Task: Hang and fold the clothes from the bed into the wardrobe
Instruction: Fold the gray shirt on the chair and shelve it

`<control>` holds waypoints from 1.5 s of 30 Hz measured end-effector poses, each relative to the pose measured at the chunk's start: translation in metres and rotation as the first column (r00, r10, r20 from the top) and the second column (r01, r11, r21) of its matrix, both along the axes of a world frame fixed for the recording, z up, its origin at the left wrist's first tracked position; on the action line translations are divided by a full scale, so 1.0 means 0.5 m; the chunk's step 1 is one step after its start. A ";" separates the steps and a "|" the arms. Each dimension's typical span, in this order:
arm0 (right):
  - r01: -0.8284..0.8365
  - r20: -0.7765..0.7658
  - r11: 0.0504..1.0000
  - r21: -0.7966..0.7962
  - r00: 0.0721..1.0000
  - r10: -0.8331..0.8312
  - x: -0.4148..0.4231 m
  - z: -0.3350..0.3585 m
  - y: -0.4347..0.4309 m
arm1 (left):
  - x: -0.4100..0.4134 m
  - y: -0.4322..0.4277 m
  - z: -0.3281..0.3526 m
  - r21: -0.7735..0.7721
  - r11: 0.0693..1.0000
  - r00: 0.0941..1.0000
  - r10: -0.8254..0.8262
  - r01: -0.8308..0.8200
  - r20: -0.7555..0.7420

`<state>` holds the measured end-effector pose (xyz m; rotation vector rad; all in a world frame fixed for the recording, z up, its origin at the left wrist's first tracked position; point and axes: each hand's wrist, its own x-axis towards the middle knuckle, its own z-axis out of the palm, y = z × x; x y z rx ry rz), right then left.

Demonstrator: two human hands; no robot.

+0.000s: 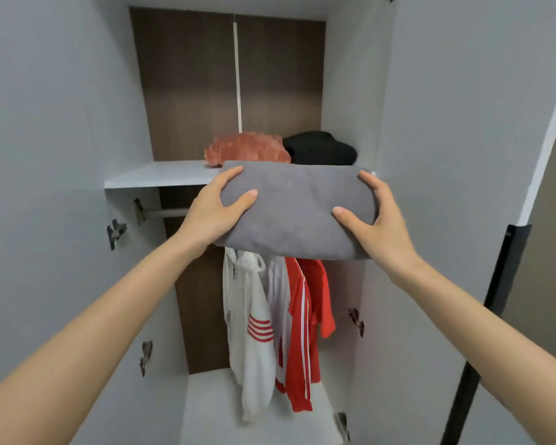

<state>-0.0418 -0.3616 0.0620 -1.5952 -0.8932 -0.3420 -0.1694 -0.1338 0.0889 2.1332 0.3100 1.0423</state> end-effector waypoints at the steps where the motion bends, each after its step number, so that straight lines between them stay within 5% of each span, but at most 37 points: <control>1: -0.003 0.013 1.000 0.020 1.000 0.003 0.029 0.026 0.026 | 0.026 0.023 0.022 0.007 1.000 1.000 0.013 -0.013 0.017; 15: -0.200 0.131 0.979 -0.048 0.970 0.205 0.315 0.265 0.488 | 0.219 0.401 0.212 -0.001 0.960 0.944 0.276 -0.280 0.182; 29: -0.362 -0.026 0.879 -0.310 0.928 0.372 0.365 0.232 1.007 | 0.258 0.844 0.205 0.225 0.786 0.797 0.601 -0.576 -0.062; 33: -0.299 0.062 0.825 -0.479 0.926 0.371 0.396 0.220 1.097 | 0.286 0.930 0.189 0.286 0.780 0.765 0.616 -0.557 -0.189; 35: -0.202 0.153 0.803 -0.561 0.928 0.340 0.402 0.211 1.125 | 0.305 0.954 0.173 0.351 0.749 0.675 0.660 -0.561 -0.329; 38: 0.074 0.411 0.784 -0.617 0.879 0.242 0.406 0.209 1.152 | 0.351 0.953 0.160 0.634 0.572 0.388 0.820 -0.521 -0.421; 40: 0.174 0.511 0.720 -0.672 0.812 0.281 0.403 0.218 1.171 | 0.386 0.953 0.158 0.705 0.560 0.344 0.827 -0.434 -0.445; 45: 0.157 0.301 0.372 -0.915 0.879 0.369 0.406 0.201 1.216 | 0.398 0.998 0.138 0.500 0.806 0.464 0.592 -0.317 -0.660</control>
